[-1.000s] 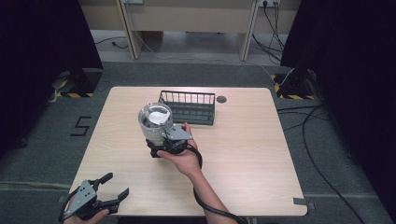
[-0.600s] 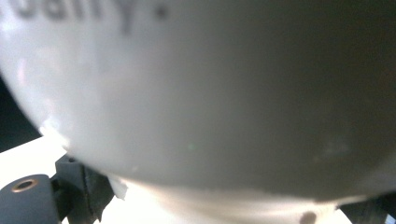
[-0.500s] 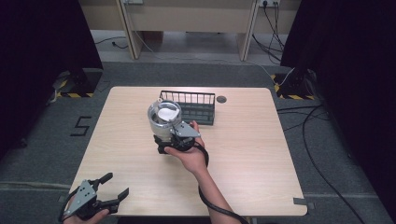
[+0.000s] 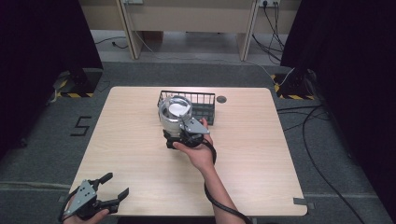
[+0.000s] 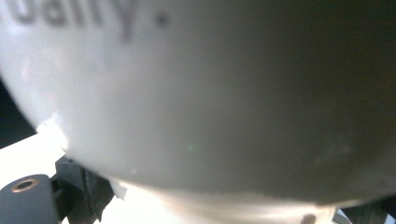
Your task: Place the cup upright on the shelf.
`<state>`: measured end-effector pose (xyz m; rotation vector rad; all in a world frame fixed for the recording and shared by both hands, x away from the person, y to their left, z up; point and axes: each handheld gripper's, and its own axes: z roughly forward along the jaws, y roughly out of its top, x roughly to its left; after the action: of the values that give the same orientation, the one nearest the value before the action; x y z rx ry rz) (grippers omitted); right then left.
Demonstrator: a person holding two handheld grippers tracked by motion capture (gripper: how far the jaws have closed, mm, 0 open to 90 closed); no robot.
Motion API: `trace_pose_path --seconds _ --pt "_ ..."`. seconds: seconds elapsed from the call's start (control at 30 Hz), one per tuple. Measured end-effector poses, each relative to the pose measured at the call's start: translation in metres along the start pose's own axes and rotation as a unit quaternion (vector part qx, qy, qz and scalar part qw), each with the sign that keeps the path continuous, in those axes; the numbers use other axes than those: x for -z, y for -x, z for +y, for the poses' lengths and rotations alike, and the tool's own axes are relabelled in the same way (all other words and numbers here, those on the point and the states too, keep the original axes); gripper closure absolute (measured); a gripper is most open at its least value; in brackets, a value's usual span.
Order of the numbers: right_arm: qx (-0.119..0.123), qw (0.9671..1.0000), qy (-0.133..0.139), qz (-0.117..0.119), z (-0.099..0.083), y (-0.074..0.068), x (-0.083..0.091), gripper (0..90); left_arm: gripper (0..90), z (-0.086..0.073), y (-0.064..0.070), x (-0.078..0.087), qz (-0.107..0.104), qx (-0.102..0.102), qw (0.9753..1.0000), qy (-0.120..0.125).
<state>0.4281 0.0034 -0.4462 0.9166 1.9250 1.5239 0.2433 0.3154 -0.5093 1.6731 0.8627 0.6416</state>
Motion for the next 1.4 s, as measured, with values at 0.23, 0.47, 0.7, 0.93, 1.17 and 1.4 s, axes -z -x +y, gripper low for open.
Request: trace_pose_path --seconds 0.23,0.47,0.7,0.93,1.17,1.4 --pt "-0.006 0.9999 0.003 -0.014 0.002 0.009 0.003 10.1 14.2 0.000 0.000 0.000 0.000 0.001 1.0000 0.000" --pt "-0.009 0.9996 0.004 -0.025 0.005 0.017 0.006 10.0 14.2 0.000 0.000 0.000 0.000 0.002 1.0000 0.000" --pt "-0.013 0.9992 0.008 -0.036 0.010 0.024 0.008 10.1 14.2 0.000 0.000 -0.001 0.000 0.003 1.0000 0.001" --pt "-0.018 0.9985 0.011 -0.051 0.016 0.033 0.010 10.0 14.2 0.000 0.000 -0.001 0.001 0.005 1.0000 0.001" --pt "-0.021 0.9977 0.012 -0.064 0.023 0.042 0.011 10.0 14.2 0.000 0.000 0.000 0.001 0.005 1.0000 0.001" --pt "-0.023 0.9970 0.015 -0.073 0.030 0.049 0.010 10.0 14.2 0.000 -0.001 0.000 0.001 0.005 1.0000 0.001"
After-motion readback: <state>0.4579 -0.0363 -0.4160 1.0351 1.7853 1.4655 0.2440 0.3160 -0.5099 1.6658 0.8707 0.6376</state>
